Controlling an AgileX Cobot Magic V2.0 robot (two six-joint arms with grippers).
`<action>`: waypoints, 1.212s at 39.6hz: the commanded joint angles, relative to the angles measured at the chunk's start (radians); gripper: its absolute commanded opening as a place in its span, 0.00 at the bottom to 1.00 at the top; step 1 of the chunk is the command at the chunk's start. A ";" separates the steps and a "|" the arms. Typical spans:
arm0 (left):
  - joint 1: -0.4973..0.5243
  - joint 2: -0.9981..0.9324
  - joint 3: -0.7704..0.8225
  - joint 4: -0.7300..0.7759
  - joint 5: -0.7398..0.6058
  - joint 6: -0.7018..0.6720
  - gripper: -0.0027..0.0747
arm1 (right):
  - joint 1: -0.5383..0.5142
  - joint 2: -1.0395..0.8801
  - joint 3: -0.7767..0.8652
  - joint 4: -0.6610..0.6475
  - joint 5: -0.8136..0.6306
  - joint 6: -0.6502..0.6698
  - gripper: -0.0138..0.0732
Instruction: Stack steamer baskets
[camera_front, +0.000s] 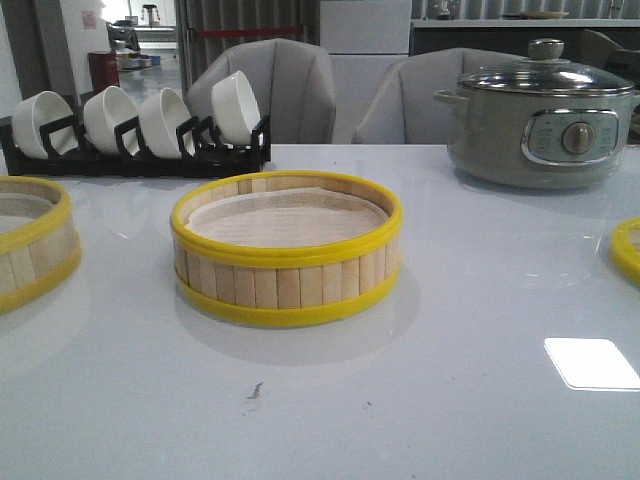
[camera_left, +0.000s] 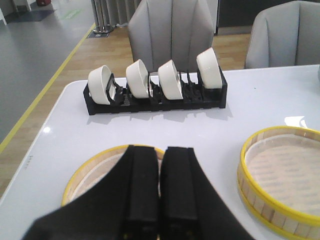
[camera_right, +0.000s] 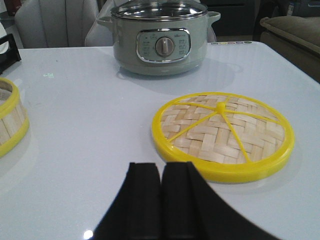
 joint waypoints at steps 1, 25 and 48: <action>-0.005 0.142 -0.181 0.002 0.002 -0.003 0.14 | -0.001 -0.020 -0.015 -0.006 -0.093 -0.007 0.23; -0.005 0.337 -0.298 0.011 0.146 -0.001 0.14 | -0.001 -0.020 -0.015 -0.006 -0.093 -0.007 0.23; -0.005 0.337 -0.298 0.014 0.159 -0.001 0.14 | -0.001 -0.020 -0.015 -0.006 -0.093 -0.007 0.23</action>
